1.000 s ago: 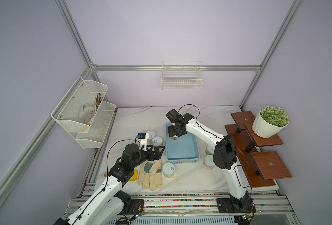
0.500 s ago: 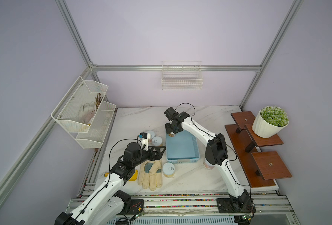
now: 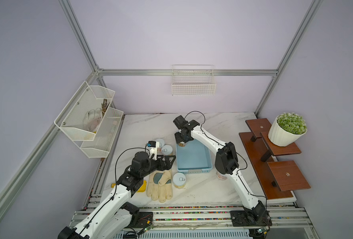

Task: Put the canned food in the basket
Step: Place the canned food in the basket.

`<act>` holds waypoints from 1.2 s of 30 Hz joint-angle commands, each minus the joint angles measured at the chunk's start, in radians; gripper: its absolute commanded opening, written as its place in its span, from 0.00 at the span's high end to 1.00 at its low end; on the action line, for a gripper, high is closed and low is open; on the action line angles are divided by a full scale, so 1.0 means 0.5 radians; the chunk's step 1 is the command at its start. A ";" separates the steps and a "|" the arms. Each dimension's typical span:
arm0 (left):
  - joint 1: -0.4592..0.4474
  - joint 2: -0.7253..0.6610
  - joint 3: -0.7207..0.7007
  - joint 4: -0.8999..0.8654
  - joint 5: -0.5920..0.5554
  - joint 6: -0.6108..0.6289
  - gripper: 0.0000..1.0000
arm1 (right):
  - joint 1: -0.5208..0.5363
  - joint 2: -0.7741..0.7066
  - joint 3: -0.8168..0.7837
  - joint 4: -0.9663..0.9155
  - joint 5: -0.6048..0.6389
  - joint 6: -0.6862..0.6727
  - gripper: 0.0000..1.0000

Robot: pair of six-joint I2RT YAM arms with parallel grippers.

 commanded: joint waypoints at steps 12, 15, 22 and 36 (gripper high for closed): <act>0.014 -0.023 0.062 -0.006 -0.039 0.022 0.00 | -0.034 0.043 0.070 0.035 -0.042 0.007 0.10; 0.014 -0.021 0.062 -0.007 -0.041 0.028 0.00 | -0.042 0.024 0.069 0.029 -0.051 0.011 0.09; -0.009 0.088 0.178 -0.044 0.051 0.159 0.00 | -0.041 -0.219 -0.040 0.013 -0.084 -0.035 0.11; -0.374 0.412 0.479 -0.117 -0.078 0.358 0.00 | -0.041 -1.309 -1.375 0.505 -0.167 -0.022 0.10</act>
